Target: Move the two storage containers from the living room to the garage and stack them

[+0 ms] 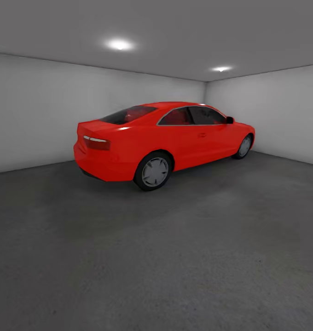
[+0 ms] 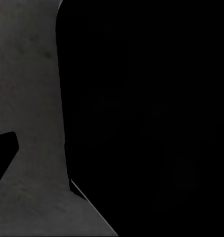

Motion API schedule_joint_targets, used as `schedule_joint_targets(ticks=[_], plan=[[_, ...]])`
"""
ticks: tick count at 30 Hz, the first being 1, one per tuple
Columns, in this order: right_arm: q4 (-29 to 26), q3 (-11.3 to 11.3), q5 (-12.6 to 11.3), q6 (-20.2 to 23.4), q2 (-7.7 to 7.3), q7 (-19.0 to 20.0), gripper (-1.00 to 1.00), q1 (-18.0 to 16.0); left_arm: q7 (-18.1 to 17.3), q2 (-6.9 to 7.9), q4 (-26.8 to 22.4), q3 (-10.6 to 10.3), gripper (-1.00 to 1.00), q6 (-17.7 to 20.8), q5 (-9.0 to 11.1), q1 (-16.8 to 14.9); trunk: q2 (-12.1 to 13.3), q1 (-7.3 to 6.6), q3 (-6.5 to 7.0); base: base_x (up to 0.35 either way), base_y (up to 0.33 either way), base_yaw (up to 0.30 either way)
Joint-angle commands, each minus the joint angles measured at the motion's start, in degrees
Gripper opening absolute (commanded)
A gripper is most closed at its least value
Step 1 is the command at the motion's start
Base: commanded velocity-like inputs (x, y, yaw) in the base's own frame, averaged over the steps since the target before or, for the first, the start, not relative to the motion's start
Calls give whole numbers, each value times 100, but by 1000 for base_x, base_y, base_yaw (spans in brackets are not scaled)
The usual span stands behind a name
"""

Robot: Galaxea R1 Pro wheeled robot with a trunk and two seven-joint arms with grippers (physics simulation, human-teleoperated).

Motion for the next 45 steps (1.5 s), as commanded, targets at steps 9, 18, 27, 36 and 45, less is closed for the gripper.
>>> schedule_joint_targets(ticks=[9,18,27,36,45], plan=[[0,51,146,-8,-27,34,100,-9,-9,-54,-107,70,100,-88,105,-2,-2,0,-3,0,0,0],[0,38,210,-105,-5,11,100,-9,-9,-70,-331,88,100,-120,166,-1,-2,0,-3,0,0,-3],[0,0,168,-245,8,-8,100,-9,-9,44,-361,21,100,-130,120,-1,-2,0,-3,0,0,-225],[4,0,158,-629,13,-9,100,-9,-9,135,-357,-5,100,-132,129,-1,-2,0,-3,0,0,-287],[8,10,153,-641,11,-9,100,-9,-9,161,-360,-9,100,-132,118,-1,-2,0,-3,0,0,-295]])
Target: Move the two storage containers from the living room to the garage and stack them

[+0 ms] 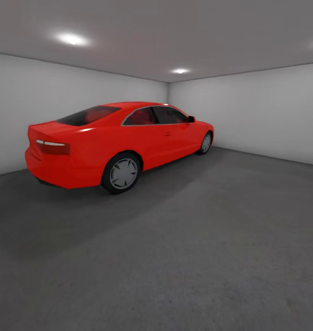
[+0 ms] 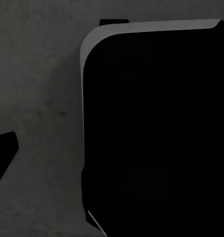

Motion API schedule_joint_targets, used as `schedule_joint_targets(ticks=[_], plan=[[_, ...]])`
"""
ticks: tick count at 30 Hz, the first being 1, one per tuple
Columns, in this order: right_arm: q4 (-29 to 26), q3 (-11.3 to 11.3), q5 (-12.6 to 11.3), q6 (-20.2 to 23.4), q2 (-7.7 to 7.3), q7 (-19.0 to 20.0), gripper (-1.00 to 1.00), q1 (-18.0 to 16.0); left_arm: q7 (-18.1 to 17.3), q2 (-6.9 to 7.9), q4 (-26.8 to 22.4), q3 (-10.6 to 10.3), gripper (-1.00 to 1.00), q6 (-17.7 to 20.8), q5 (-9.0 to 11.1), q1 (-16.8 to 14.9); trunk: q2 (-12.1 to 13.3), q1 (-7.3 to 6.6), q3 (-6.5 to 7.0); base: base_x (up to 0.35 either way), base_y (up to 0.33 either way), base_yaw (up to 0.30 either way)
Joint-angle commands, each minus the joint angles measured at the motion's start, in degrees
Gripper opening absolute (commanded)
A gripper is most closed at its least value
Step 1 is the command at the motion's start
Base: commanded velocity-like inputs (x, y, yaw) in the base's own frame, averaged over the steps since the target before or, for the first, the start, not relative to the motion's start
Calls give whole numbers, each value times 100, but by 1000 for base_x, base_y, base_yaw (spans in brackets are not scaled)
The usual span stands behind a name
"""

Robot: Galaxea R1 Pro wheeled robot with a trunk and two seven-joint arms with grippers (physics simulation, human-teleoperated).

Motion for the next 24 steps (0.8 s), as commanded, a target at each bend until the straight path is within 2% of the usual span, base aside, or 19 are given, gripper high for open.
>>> schedule_joint_targets(ticks=[1,24], plan=[[1,-1,13,-18,0,-1,100,-1,-1,2,-1,-2,100,-13,10,0,-2,0,-4,0,0,-299],[2,-13,14,-19,7,-1,100,-1,-1,-13,-1,-2,100,-13,24,0,-2,0,-4,0,0,-297]])
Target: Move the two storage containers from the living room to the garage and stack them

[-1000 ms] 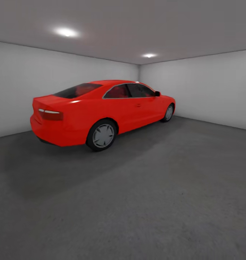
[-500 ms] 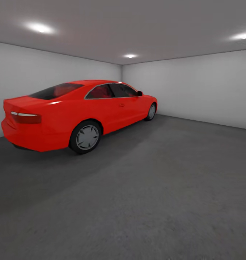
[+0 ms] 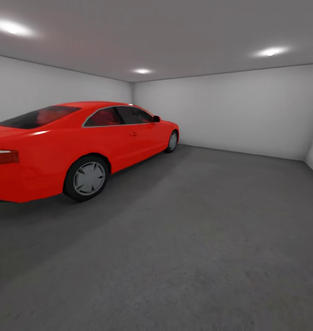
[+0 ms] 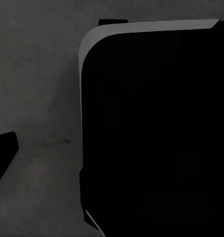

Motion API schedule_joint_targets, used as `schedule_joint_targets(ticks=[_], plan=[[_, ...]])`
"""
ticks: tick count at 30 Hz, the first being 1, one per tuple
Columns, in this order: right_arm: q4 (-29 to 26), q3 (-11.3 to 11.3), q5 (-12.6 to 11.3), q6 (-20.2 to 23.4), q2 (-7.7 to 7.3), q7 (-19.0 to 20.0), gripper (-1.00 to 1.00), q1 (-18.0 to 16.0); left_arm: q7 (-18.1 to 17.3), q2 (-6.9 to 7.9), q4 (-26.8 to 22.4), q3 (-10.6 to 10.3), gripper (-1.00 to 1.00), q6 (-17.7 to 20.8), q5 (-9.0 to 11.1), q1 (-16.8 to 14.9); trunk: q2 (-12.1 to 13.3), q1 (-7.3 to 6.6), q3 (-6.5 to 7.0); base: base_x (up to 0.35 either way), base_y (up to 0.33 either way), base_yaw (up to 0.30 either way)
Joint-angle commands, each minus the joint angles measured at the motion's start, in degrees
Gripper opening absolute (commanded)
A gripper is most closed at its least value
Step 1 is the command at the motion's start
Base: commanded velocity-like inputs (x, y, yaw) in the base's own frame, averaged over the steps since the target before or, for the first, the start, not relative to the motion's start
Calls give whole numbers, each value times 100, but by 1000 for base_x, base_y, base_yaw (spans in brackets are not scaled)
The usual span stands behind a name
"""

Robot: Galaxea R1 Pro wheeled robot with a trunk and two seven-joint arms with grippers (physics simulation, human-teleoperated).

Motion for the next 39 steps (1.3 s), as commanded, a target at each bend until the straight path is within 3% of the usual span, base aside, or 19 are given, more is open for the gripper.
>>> schedule_joint_targets(ticks=[1,31,39], plan=[[1,-4,13,-18,1,-1,100,-1,-1,1,-1,-2,100,-13,12,0,-2,0,-4,0,0,-294],[1,-16,-7,-31,-13,-1,100,-1,-1,2,-1,-2,100,-13,14,0,-2,0,-4,0,0,-296],[1,-12,-7,-100,-27,-1,100,-1,-1,-70,6,67,100,-7,30,0,-2,0,-4,0,0,-297]])
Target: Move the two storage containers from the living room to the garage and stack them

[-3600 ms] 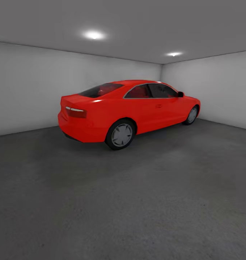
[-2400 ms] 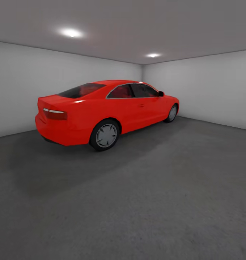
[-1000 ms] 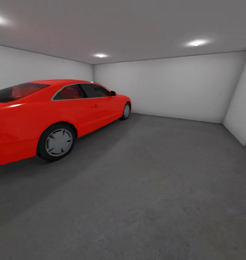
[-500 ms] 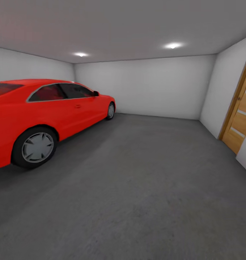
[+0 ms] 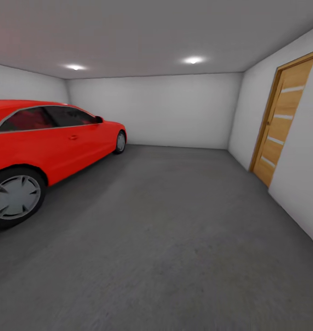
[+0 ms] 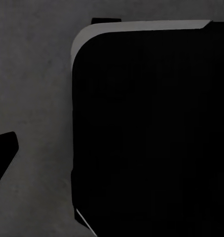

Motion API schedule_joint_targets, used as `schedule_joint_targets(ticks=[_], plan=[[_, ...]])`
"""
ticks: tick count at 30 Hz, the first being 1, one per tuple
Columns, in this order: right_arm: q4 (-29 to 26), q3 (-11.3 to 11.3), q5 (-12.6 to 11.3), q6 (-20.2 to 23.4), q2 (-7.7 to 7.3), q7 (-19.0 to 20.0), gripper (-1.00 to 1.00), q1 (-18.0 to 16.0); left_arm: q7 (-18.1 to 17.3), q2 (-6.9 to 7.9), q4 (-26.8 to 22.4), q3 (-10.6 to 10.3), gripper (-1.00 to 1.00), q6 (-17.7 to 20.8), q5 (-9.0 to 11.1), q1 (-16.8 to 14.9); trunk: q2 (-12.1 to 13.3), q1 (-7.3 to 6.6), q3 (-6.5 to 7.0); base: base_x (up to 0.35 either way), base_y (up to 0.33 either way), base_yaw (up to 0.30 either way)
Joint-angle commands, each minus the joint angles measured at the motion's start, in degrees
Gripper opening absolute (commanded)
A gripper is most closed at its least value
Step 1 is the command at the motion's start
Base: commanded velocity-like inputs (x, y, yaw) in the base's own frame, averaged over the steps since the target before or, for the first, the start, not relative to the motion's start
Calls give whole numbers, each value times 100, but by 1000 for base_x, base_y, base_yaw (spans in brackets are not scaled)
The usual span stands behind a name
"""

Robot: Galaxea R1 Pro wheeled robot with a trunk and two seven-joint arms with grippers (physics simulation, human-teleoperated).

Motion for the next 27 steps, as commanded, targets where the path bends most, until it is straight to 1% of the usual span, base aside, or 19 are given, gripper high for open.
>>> schedule_joint_targets(ticks=[1,3,11,13,17,19,21,22,23,25,27], plan=[[1,-2,12,-21,0,-1,100,-1,-1,-10,-2,5,100,-15,12,0,-2,0,-4,0,0,-297],[1,-1,12,-27,-3,-1,100,-1,-1,-38,-1,5,100,-13,12,0,-2,0,-4,0,0,-297],[1,13,28,-24,-8,-1,100,-1,12,-62,8,6,100,-1,38,0,-2,0,-4,22,0,-297],[1,28,34,-17,-16,-1,100,-1,36,-64,9,-2,100,8,47,0,-2,0,-4,209,0,-250],[1,51,50,-7,-11,-1,100,-1,56,-59,11,-4,100,48,103,0,-2,0,-4,288,0,-87],[1,59,98,-1,-11,6,100,-1,59,-50,16,-1,100,59,264,0,-2,0,-4,316,0,-19],[1,59,194,1,-11,2,100,-1,60,-40,20,-2,100,75,498,0,-2,0,-4,321,0,-8],[1,58,221,1,-9,1,100,-1,60,-39,21,-4,100,79,560,0,-2,0,-4,323,0,-5],[1,56,291,0,-2,0,100,-1,60,-36,24,-8,100,88,719,0,-2,0,-4,324,0,-3],[1,54,339,1,-5,0,100,-1,61,-29,26,-10,100,93,832,0,-2,0,-4,325,0,-2],[1,54,360,3,-6,-1,100,-1,61,-29,24,-11,100,95,871,0,-2,0,-4,325,0,-1]])
